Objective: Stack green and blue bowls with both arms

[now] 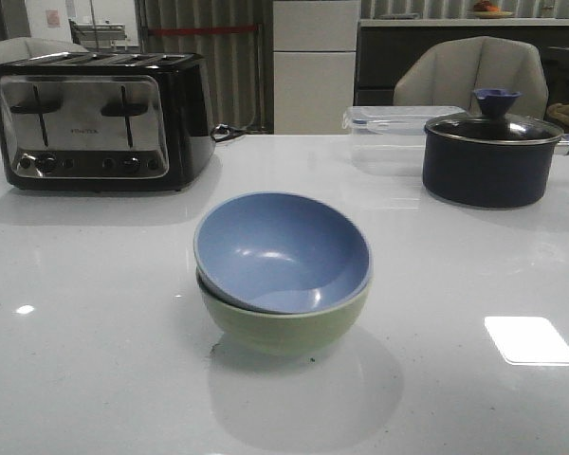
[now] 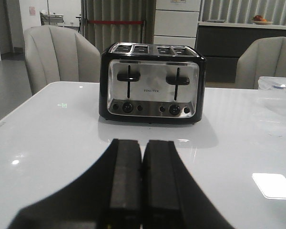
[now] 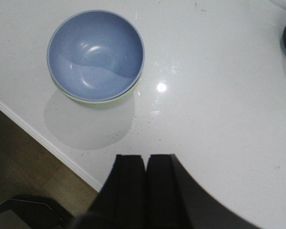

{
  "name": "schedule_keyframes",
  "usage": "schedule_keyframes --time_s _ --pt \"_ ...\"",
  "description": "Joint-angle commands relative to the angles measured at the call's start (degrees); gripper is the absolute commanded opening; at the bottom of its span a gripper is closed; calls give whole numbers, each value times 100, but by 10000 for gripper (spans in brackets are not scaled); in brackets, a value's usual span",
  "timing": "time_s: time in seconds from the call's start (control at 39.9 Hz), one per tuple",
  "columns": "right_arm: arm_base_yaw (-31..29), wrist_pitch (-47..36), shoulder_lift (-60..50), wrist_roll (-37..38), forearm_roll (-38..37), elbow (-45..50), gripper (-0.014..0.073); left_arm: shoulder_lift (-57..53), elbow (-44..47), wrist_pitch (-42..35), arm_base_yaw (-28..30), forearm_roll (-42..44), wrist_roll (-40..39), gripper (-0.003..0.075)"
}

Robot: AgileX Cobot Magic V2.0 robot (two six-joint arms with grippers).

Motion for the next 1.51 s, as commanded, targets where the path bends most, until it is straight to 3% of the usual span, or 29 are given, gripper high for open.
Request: schedule_keyframes --time_s 0.0,0.73,0.85,1.18,1.48 --pt "6 -360 -25 -60 -16 -161 57 -113 31 -549 -20 -61 -47 93" --pt "6 -384 -72 -60 -16 -109 57 -113 31 -549 -20 -61 -47 93" --pt "-344 -599 -357 -60 -57 243 57 -113 31 -549 -20 -61 -47 93" --pt "-2034 -2874 -2510 -60 -126 2362 57 -113 31 -549 -9 -61 -47 93" --pt "-2634 -3374 -4148 -60 -34 3668 57 -113 31 -549 -9 -61 -47 93"
